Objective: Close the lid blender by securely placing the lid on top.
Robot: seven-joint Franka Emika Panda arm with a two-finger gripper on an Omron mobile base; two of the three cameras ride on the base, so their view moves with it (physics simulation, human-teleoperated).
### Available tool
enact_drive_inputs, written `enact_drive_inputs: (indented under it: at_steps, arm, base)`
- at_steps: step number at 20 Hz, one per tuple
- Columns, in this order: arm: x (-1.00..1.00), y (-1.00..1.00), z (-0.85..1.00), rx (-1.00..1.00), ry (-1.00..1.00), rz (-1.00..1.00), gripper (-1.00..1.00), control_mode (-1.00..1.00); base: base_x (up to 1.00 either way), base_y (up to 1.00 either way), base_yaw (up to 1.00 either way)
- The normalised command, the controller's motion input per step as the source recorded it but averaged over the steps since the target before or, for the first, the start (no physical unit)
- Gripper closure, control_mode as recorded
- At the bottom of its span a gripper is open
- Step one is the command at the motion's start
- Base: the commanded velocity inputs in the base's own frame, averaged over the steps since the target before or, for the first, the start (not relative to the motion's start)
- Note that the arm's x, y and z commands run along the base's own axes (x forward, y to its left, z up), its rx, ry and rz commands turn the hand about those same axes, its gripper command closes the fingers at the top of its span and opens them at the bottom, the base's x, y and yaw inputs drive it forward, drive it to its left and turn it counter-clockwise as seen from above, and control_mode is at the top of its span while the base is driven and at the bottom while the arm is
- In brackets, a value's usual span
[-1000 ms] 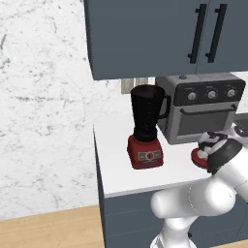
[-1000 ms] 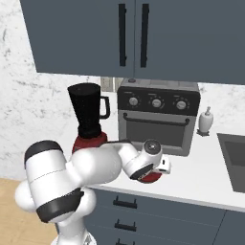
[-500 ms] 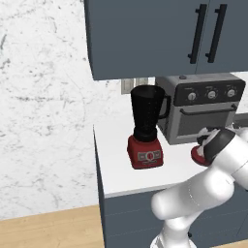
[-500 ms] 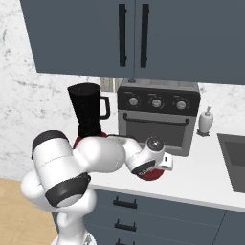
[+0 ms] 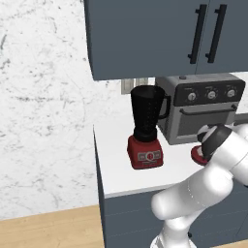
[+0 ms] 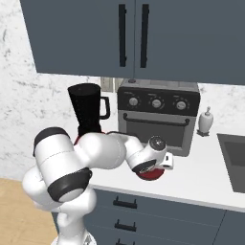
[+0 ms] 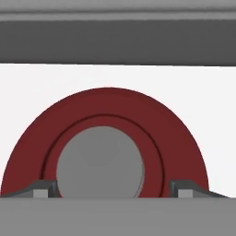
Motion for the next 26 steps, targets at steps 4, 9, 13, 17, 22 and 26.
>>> enact_drive_inputs:
  at_steps: [4, 9, 13, 17, 22, 26]
  arm:
    - [0.00, 0.34, -0.28, -0.04, 0.00, 0.06, 1.00, -1.00]
    - [0.00, 0.34, -0.28, -0.04, 0.00, 0.06, 1.00, -1.00]
    - [0.00, 0.32, -0.29, -0.04, 0.00, 0.07, 1.00, -1.00]
    - [0.01, 0.08, -0.19, 0.00, 0.03, 0.02, 1.00, -1.00]
    - [-0.02, 0.01, 0.00, 0.00, 0.00, 0.00, 1.00, -1.00]
    - [-0.22, 0.10, 0.18, 0.00, 0.00, 0.02, 1.00, -1.00]
  base:
    - [0.00, 0.00, 0.00]
    - [0.00, 0.00, 0.00]
    - [0.00, 0.00, 0.00]
    - [0.00, 0.00, 0.00]
    - [0.00, 0.00, 0.00]
    - [0.00, 0.00, 0.00]
